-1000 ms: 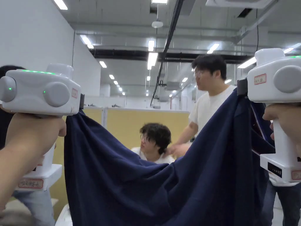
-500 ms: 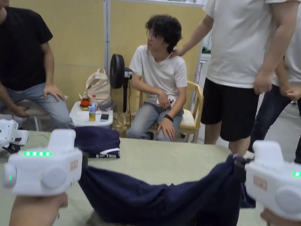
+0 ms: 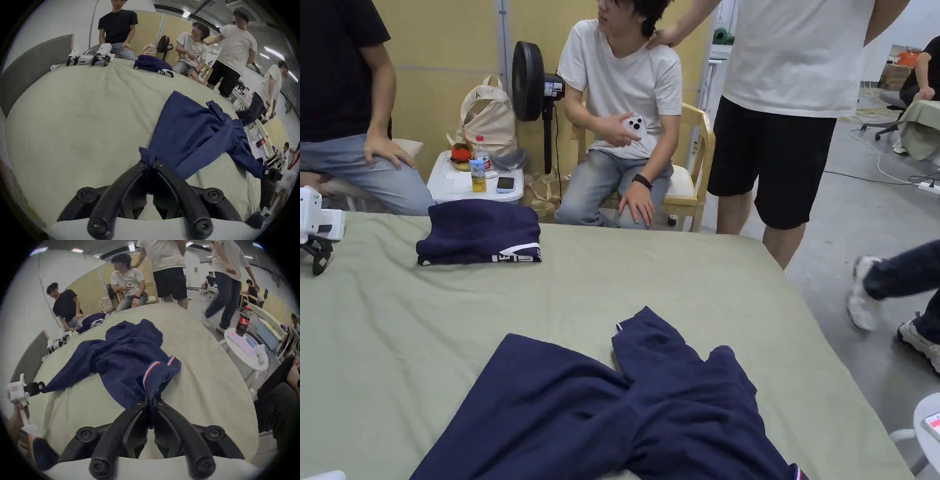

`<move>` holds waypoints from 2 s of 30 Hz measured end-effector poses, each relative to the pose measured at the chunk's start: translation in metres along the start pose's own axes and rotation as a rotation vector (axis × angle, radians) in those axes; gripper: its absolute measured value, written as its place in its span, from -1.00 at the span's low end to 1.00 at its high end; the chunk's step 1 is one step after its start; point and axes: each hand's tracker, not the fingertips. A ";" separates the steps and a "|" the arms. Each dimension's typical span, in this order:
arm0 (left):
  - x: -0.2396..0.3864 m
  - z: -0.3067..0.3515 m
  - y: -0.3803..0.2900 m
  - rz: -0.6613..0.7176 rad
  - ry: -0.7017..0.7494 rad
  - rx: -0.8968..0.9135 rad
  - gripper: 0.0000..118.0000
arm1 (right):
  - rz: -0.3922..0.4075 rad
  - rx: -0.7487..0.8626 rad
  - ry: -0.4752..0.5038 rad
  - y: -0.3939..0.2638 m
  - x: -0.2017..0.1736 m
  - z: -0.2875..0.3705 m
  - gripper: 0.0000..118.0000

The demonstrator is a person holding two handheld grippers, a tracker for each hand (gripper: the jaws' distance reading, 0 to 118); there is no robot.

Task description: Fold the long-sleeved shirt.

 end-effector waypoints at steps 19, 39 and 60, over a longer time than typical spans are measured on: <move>0.015 0.138 -0.105 -0.189 0.092 0.023 0.99 | -0.033 -0.054 0.003 -0.097 -0.002 0.119 1.00; 0.116 0.213 -0.223 -0.215 -0.150 -0.039 -1.00 | 0.163 0.029 0.145 -0.182 -0.139 0.161 -0.98; 0.114 0.131 -0.161 -0.266 -0.112 -0.078 -1.00 | -0.047 -0.210 -0.048 0.055 0.059 -0.035 0.54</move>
